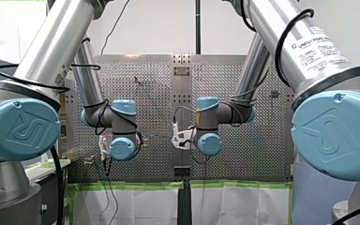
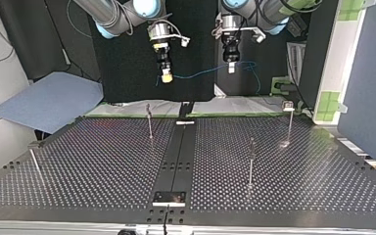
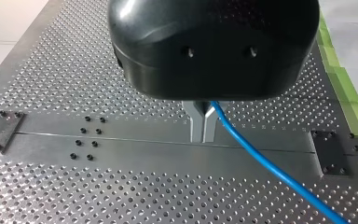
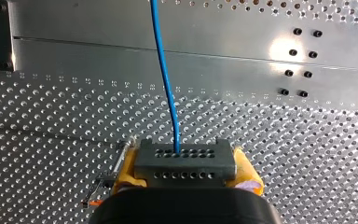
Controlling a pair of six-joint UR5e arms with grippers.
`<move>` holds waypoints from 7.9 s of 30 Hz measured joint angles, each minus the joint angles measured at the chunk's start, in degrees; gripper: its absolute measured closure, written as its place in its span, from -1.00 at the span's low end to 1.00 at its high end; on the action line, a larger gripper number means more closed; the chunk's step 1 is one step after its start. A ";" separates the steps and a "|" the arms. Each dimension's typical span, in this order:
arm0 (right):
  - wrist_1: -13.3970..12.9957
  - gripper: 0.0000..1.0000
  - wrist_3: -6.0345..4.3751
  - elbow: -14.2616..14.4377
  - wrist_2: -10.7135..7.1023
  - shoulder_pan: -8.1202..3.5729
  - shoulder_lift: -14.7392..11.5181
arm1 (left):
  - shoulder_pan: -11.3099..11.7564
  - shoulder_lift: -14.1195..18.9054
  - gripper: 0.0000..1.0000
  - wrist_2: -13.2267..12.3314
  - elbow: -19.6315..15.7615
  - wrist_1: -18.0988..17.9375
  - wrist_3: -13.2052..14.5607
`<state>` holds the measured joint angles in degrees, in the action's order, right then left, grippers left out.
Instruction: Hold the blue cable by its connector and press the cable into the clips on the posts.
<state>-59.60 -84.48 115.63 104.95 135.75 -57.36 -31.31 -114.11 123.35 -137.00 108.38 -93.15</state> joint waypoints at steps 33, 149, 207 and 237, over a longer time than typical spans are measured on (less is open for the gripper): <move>1.67 1.00 0.09 -0.35 0.61 -0.35 2.11 | 1.87 -2.15 0.99 0.24 -0.08 2.14 2.15; 29.69 1.00 -7.57 -30.32 -5.48 2.58 -7.18 | 10.27 27.67 0.99 -3.02 21.47 46.89 6.01; 33.54 1.00 -11.16 -37.82 -7.72 0.96 -2.20 | 19.55 21.62 0.99 -12.37 29.25 46.94 3.31; 33.81 1.00 -11.07 -39.18 -8.81 -0.38 -1.89 | 25.27 15.98 0.99 -19.30 34.31 48.28 0.92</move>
<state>-25.79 -95.55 76.45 96.14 135.37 -59.25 -6.05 -98.13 104.05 -102.69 156.66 -92.23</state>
